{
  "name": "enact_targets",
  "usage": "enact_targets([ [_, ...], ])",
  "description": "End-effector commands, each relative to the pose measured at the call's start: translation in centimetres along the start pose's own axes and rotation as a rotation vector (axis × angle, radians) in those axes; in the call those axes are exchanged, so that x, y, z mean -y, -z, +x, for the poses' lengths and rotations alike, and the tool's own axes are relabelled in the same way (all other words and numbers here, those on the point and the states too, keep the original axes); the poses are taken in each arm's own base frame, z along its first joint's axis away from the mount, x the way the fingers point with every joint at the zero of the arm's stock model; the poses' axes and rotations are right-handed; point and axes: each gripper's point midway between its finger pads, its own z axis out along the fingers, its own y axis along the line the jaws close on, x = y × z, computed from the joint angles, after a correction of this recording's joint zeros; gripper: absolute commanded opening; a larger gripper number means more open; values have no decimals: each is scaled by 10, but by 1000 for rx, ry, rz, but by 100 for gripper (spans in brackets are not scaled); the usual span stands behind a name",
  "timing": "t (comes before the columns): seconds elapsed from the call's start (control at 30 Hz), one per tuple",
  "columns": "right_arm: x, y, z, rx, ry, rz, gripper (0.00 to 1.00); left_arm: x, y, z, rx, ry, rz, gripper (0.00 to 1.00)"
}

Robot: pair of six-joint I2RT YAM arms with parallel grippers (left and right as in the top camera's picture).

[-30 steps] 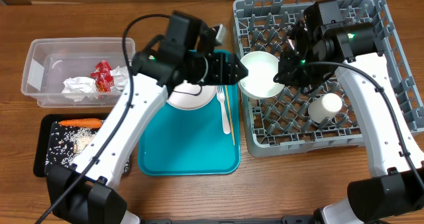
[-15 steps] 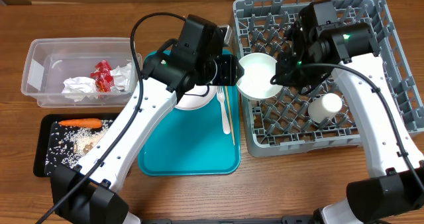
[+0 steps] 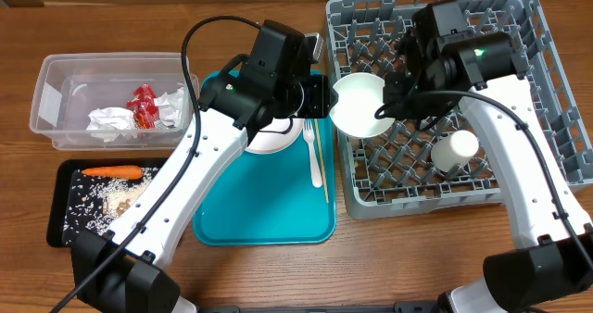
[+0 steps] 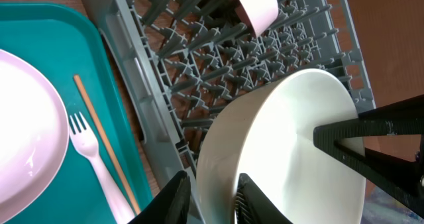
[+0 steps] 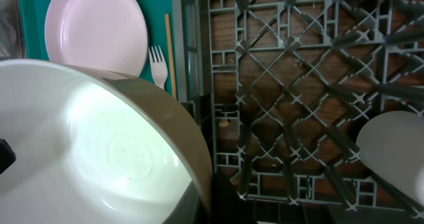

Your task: Sort waste into correct bins and load items into the dishwasher

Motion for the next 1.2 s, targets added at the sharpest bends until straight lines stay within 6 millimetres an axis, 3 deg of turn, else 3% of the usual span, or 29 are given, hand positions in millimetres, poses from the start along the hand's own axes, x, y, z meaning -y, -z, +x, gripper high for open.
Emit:
enact_targets([
  [0.0, -3, 0, -4, 19, 11, 9, 5, -3, -1, 0, 3, -4, -17, 23],
  [0.23, -7, -1, -2, 13, 20, 6, 4, -3, -1, 0, 2, -3, -17, 4],
  [0.3, -7, -1, -2, 13, 20, 6, 5, -3, -1, 0, 3, -4, -17, 4],
  [0.33, -7, -1, -2, 13, 20, 5, 7, -3, -1, 0, 3, -4, -17, 4],
  [0.4, -9, -1, -1, 10, 20, -6, 27, -3, -1, -1, 3, -4, -18, 4],
  [0.47, -14, -1, -2, 10, 21, -40, 32, -5, 0, -2, 7, -2, -23, 4],
  [0.6, -30, 10, -6, 15, 32, -161, 54, -18, 5, -9, 22, 25, -40, 4],
  [0.73, -37, 30, -11, 35, 20, -287, 65, -40, 13, -12, 7, 73, -59, 4],
  [0.87, -48, 53, -12, 56, 77, -477, 74, -48, 22, -9, -35, 39, -4, 4],
  [0.97, -49, 63, -11, 46, 58, -565, 81, -44, 27, -9, -51, 0, 73, 4],
  [1.17, -53, 61, -4, 6, 37, -614, 92, -32, 32, -10, -56, -41, 170, 4],
])
